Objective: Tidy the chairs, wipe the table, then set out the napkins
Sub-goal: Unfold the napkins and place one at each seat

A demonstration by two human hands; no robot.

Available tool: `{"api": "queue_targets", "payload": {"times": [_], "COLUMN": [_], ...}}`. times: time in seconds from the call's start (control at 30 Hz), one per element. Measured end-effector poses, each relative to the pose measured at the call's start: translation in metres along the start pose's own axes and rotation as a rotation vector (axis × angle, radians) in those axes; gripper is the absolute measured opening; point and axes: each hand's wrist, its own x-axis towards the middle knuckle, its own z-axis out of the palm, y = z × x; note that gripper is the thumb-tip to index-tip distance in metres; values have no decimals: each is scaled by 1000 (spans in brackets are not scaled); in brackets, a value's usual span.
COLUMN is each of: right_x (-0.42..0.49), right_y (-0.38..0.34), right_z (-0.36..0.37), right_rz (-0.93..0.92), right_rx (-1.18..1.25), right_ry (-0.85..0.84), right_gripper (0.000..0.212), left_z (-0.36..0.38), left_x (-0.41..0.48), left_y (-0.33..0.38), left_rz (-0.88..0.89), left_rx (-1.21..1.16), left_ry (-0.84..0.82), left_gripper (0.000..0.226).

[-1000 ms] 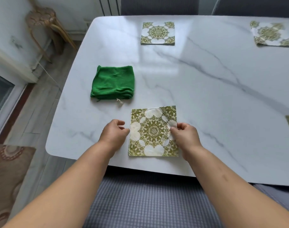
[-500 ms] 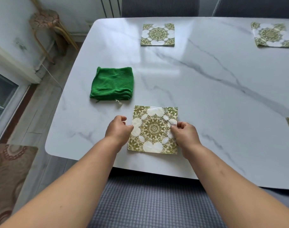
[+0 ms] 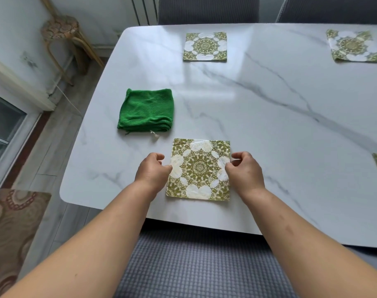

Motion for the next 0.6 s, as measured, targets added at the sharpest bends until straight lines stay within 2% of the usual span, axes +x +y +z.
{"api": "queue_targets", "payload": {"times": [0.1,0.27,0.4,0.6], "right_x": [-4,-19,-32,-43], "right_y": [-3,-9,-18,-38], "right_z": [-2,0,6,24], "right_rz": [-82,-185,-235,-217], "right_rx": [-115,-296,-308,-242], "right_ry": [17,-9,-58,-71], "right_gripper": [36,33,28,21], "left_z": [-6,-19,-39,-73], "left_x": [-4,-16,-25,-14], "left_y": [-1,-3,-4,-8], "left_rz": [5,26,51,87], "left_rx": [-11,-58,-88,-133], "left_ry": [13,44,72,64], "left_gripper": [43,43,43,40]}}
